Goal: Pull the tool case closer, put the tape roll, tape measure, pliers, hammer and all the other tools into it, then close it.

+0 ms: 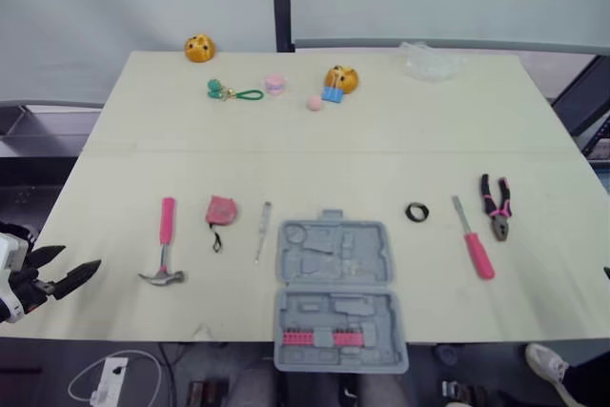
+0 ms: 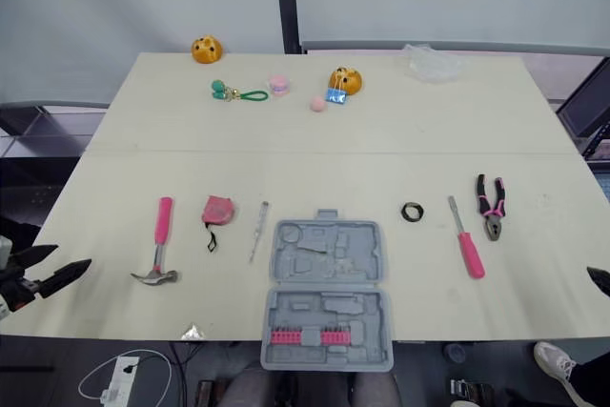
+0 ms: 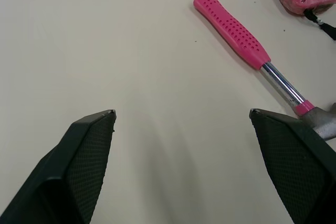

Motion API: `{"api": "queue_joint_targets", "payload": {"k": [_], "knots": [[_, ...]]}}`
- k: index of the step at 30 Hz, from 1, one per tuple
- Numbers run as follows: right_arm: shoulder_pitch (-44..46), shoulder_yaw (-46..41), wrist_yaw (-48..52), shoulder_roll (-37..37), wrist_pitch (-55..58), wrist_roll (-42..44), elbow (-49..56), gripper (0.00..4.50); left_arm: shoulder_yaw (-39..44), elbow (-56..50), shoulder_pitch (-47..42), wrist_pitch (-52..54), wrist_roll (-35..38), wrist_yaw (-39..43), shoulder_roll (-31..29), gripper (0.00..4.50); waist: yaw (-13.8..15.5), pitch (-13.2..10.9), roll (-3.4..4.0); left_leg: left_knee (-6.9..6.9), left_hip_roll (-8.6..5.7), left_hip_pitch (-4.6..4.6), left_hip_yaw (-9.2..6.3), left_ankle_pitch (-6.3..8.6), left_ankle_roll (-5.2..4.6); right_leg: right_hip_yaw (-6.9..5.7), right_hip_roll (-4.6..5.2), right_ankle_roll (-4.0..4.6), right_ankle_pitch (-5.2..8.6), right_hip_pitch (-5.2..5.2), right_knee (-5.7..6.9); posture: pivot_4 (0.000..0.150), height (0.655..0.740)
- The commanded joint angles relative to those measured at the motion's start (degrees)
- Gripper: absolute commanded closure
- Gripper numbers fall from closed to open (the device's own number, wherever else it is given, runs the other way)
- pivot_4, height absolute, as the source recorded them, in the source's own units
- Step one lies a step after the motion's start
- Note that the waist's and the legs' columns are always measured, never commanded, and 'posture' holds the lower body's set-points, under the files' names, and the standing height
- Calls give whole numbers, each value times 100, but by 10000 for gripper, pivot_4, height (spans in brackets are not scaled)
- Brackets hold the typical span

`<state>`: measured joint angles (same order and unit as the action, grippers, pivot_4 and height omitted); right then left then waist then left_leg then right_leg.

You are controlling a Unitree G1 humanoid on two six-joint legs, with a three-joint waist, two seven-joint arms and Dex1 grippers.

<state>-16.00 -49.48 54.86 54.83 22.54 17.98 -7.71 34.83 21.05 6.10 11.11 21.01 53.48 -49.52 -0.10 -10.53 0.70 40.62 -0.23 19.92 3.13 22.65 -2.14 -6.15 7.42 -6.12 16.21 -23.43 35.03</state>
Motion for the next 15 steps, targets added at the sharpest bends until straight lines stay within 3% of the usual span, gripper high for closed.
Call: {"api": "queue_joint_targets", "payload": {"k": [1,11,15], "knots": [[120,44,-154,-51,78,164,352,44,-47,-382,-2,14,89,-69,65,1033,-2,0,0,-3,0,-3,1,0,1,0,0,0,0,1,0,1500,7400],[296,89,-342,-107,804,611,1499,44,-537,-1252,-389,576,414,146,88,1033,10,0,0,-11,-3,-13,14,-1,0,4,2,0,0,3,2,1500,7400],[595,607,-210,193,1257,900,2288,44,-1127,-2219,-728,1011,703,486,4,1033,4,0,0,-12,-4,-14,13,-1,0,5,1,0,0,3,3,1500,7400]]}}
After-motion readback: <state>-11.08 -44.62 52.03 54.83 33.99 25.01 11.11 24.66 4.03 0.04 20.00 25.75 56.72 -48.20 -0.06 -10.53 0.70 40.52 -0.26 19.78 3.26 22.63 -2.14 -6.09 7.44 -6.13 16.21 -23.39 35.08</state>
